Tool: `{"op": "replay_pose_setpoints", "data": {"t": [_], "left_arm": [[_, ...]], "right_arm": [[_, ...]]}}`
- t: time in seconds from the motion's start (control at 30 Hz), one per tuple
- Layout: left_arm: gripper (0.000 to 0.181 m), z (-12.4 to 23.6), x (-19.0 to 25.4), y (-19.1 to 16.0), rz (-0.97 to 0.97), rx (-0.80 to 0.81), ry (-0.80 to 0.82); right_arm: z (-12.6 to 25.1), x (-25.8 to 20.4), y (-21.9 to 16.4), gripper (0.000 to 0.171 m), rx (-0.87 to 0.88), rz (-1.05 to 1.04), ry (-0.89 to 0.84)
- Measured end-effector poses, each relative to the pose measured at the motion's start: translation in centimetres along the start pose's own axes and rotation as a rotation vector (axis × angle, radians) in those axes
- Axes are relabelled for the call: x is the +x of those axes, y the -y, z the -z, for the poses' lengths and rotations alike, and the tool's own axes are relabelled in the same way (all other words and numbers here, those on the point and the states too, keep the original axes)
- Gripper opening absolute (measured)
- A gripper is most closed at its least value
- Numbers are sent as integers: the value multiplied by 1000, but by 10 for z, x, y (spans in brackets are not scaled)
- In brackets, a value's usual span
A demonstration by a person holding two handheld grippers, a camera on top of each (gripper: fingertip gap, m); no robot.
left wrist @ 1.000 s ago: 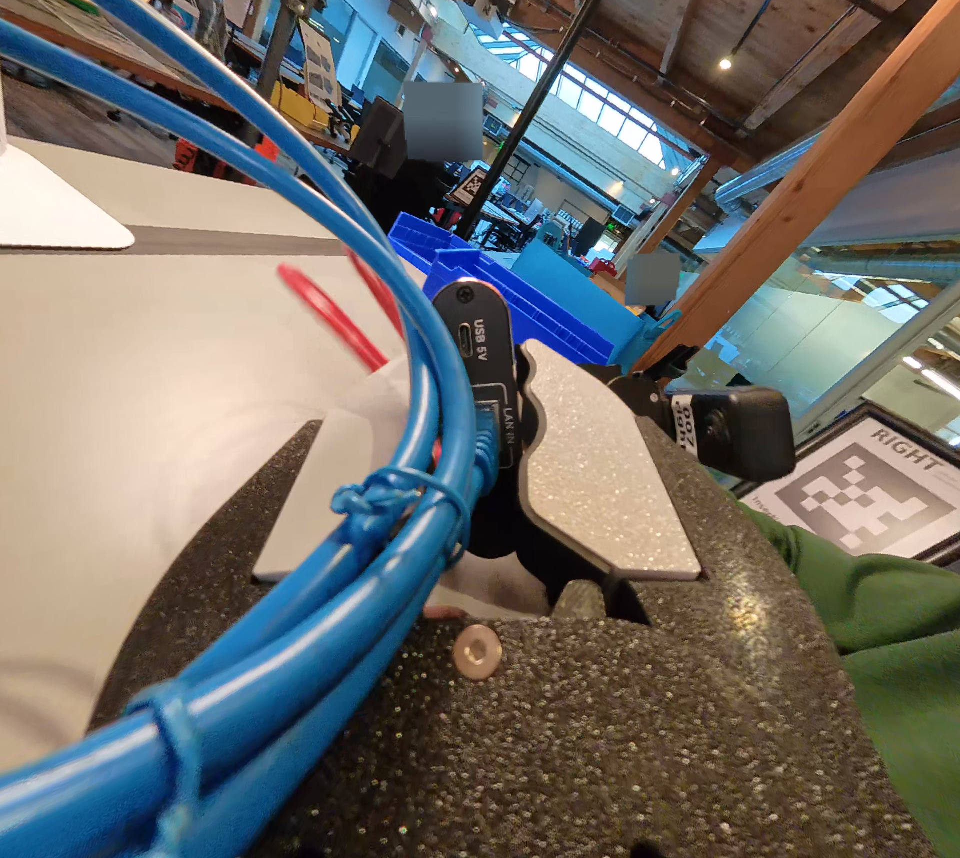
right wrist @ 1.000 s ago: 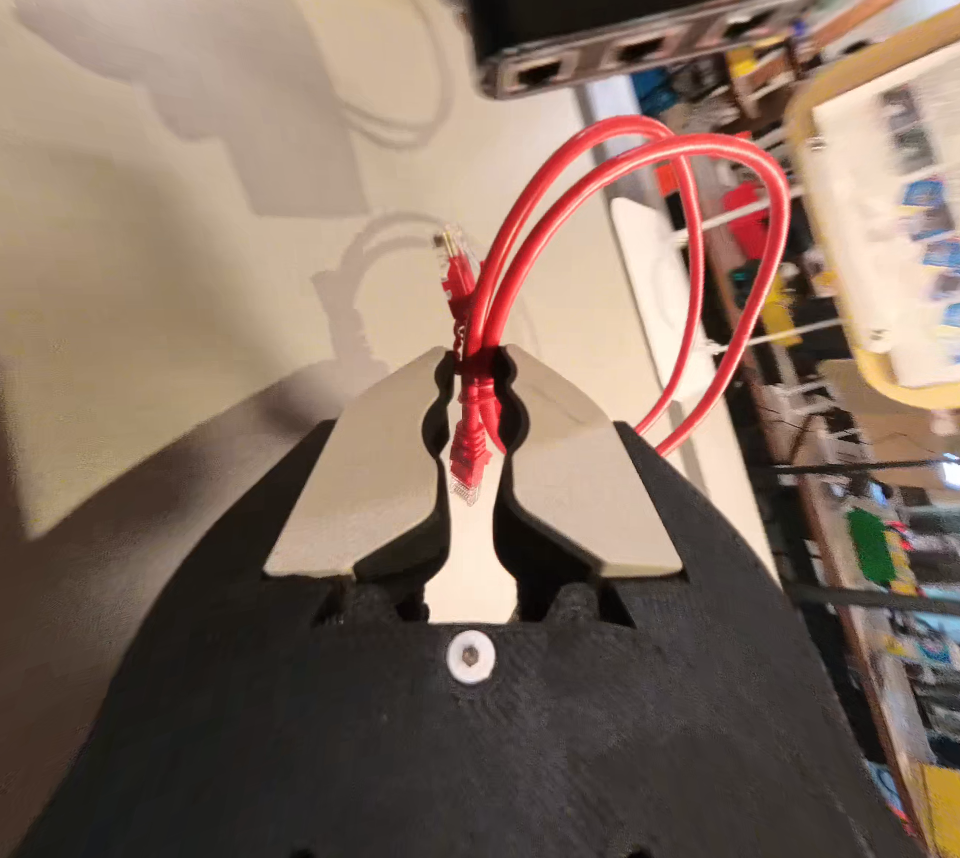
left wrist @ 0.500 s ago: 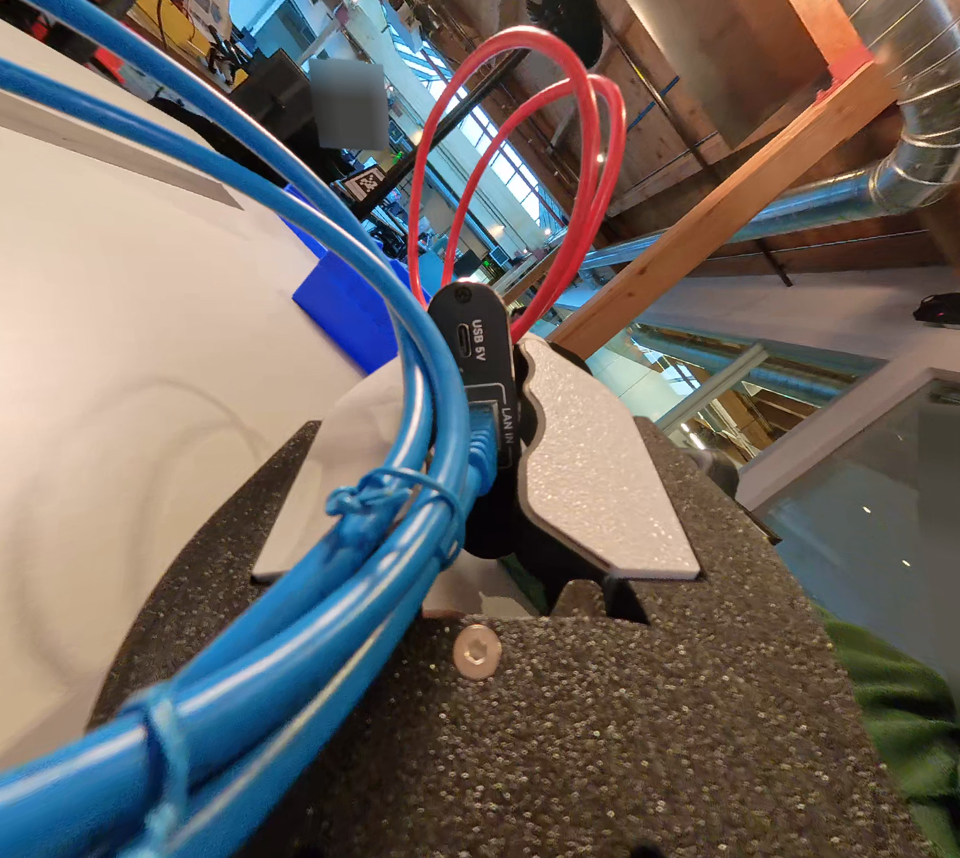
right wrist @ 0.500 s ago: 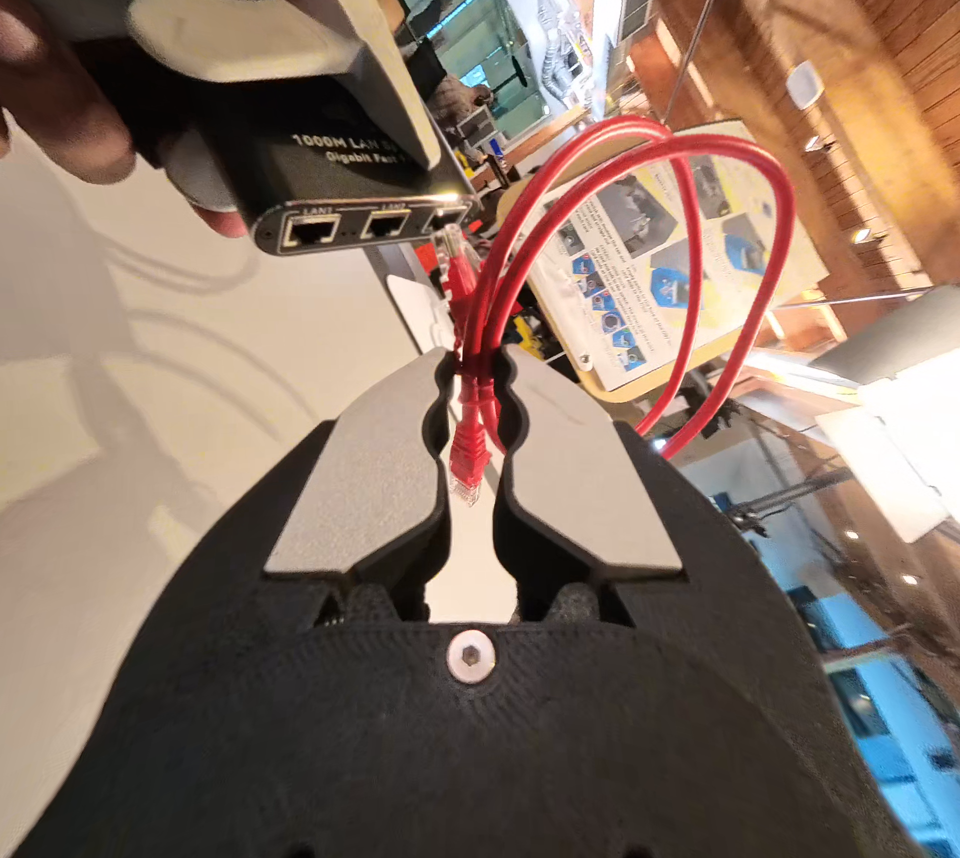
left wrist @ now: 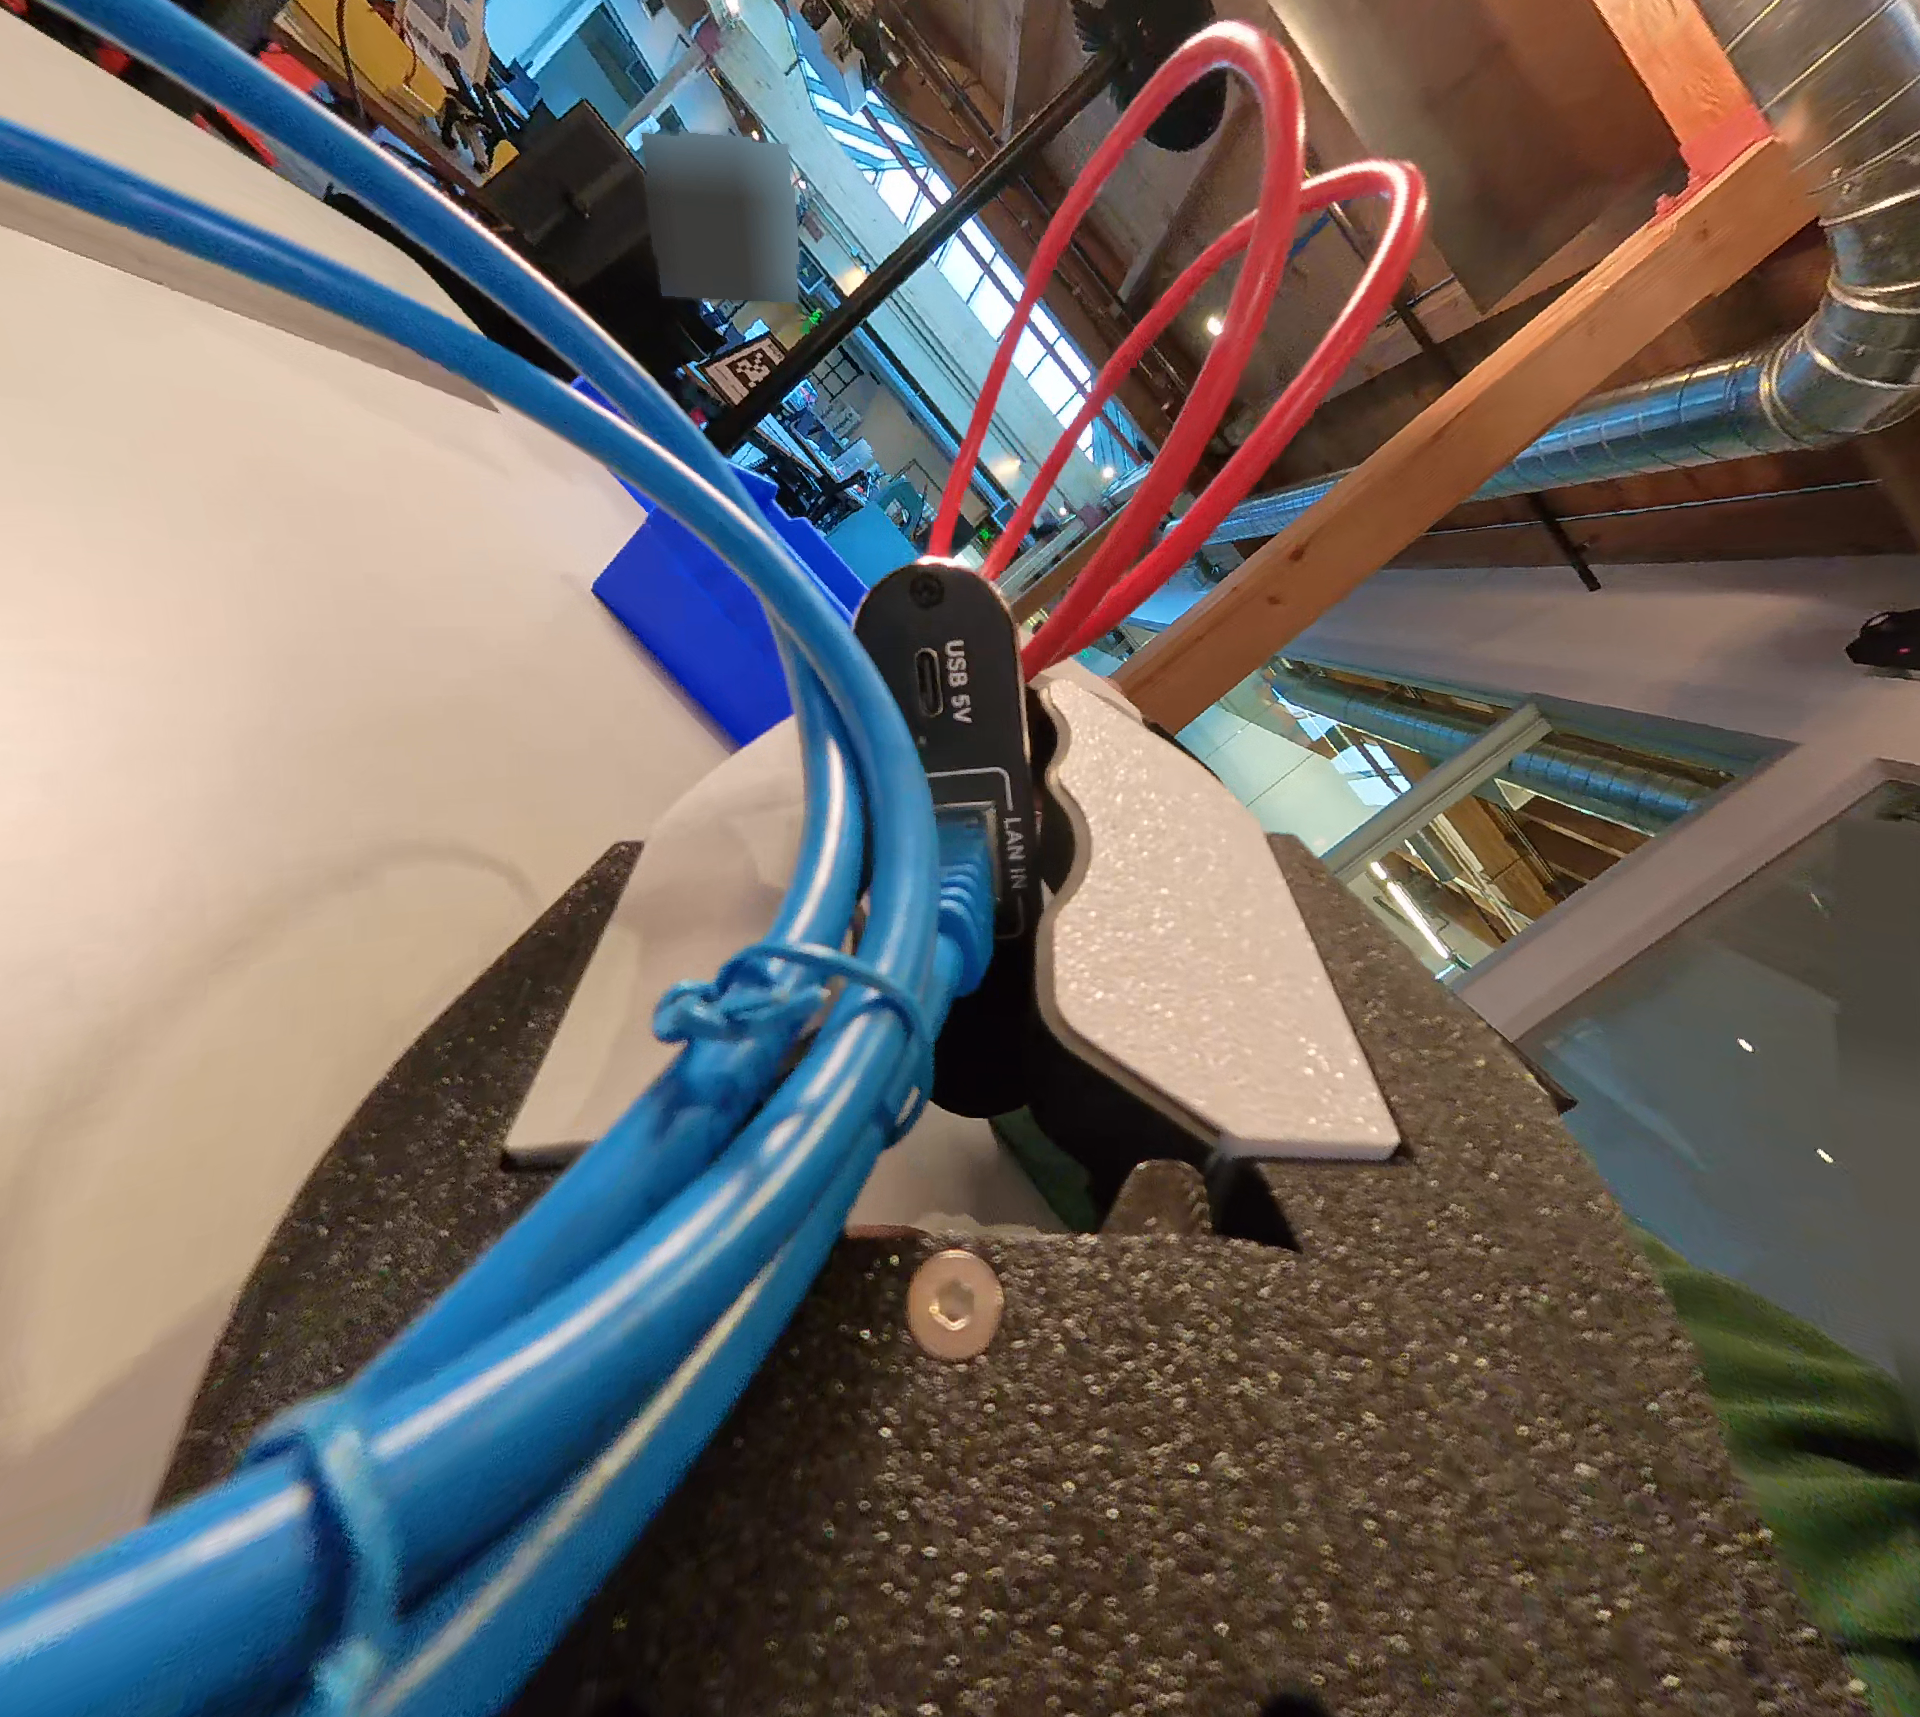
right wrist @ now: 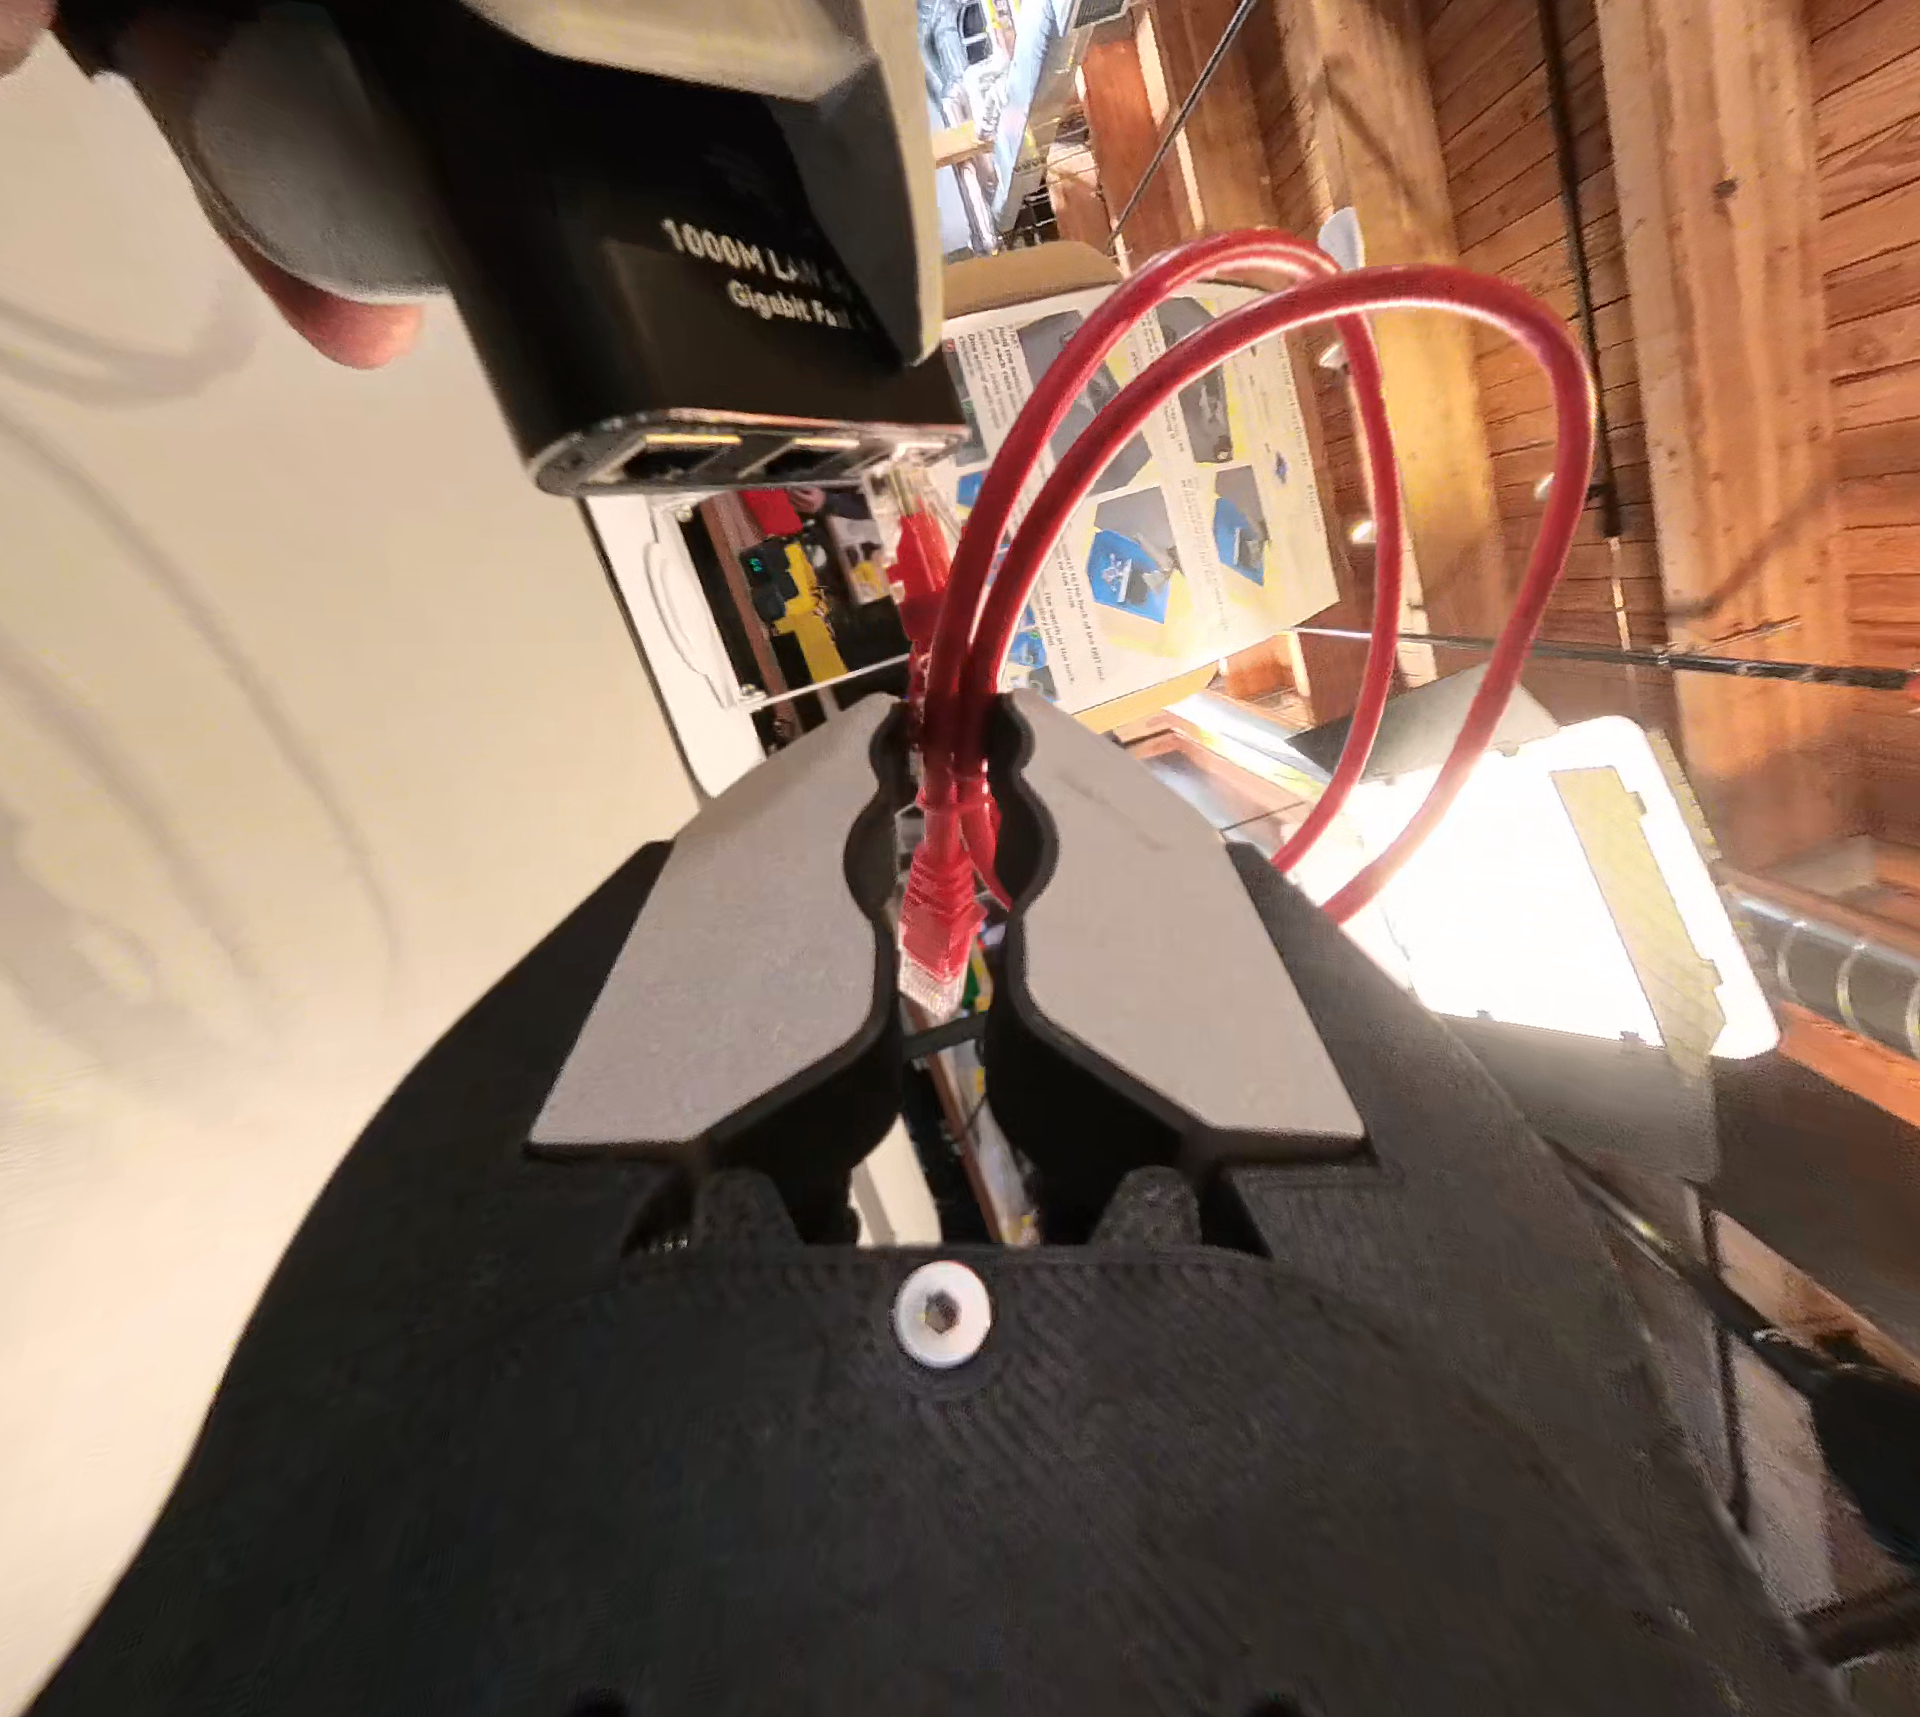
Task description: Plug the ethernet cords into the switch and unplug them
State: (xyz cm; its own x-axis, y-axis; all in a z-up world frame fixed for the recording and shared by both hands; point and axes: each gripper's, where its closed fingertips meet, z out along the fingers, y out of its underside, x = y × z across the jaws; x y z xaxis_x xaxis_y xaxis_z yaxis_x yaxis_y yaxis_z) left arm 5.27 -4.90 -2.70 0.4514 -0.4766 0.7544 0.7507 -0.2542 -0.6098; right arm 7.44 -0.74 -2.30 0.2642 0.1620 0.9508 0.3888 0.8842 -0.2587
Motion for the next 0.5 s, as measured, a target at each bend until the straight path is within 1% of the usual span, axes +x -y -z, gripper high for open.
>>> {"op": "replay_pose_setpoints", "data": {"t": [0.17,0.5], "left_arm": [[28,1,-3,1,10,4,17],[28,2,-3,2,23,12,15]], "right_arm": [[2,0,4,14,16,80,-36],[5,5,10,13,53,77,-72]]}}
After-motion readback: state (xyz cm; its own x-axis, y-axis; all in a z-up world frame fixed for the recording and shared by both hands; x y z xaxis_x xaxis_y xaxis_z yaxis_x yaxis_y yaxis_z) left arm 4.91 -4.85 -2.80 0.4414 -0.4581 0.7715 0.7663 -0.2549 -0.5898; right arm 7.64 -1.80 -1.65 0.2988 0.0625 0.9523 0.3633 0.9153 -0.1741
